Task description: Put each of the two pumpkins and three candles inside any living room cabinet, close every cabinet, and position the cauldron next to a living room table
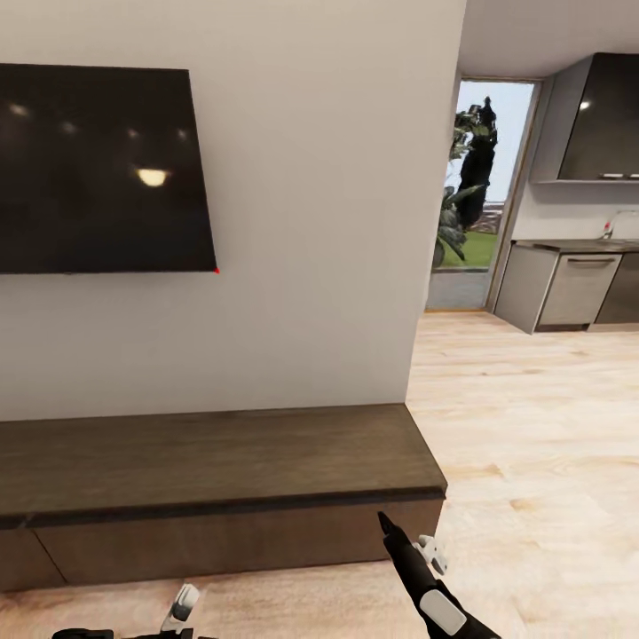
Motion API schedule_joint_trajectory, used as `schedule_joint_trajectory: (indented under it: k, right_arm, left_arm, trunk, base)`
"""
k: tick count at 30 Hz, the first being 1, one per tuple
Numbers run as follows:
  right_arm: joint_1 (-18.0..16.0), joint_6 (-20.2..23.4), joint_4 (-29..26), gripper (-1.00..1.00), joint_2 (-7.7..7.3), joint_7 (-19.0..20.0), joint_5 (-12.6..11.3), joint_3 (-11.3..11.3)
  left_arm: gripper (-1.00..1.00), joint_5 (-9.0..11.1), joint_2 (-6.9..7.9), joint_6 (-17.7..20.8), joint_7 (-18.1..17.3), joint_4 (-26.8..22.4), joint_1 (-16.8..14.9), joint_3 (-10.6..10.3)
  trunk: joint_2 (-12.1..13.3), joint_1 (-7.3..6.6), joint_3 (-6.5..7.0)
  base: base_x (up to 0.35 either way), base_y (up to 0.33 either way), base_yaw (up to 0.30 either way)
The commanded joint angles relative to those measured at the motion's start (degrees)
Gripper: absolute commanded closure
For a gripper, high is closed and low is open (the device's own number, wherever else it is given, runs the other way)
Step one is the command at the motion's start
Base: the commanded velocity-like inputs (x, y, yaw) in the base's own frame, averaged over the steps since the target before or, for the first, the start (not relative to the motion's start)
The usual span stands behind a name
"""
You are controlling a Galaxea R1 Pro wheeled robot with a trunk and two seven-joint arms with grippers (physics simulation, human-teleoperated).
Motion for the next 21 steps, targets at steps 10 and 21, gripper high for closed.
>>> schedule_joint_trajectory:
  k: [10,21]
  right_arm:
    - [-0.05,0.08,0.25,-1.0,-0.63,7.8,-0.36,-0.26]
    - [-0.05,0.09,0.25,-1.0,-0.69,7.95,-0.44,-0.35]
  left_arm:
    - [-1.0,2.37,-0.32,1.45,-1.87,-0.59,-4.08,-0.36]
    - [-1.0,6.38,-0.35,1.68,-4.43,5.56,-11.17,-0.33]
  trunk:
    - [-4.05,2.19,-1.86]
    - [-8.46,4.61,-3.83]
  base:
    - [0.0,0.0,0.0]
    - [0.0,0.0,0.0]
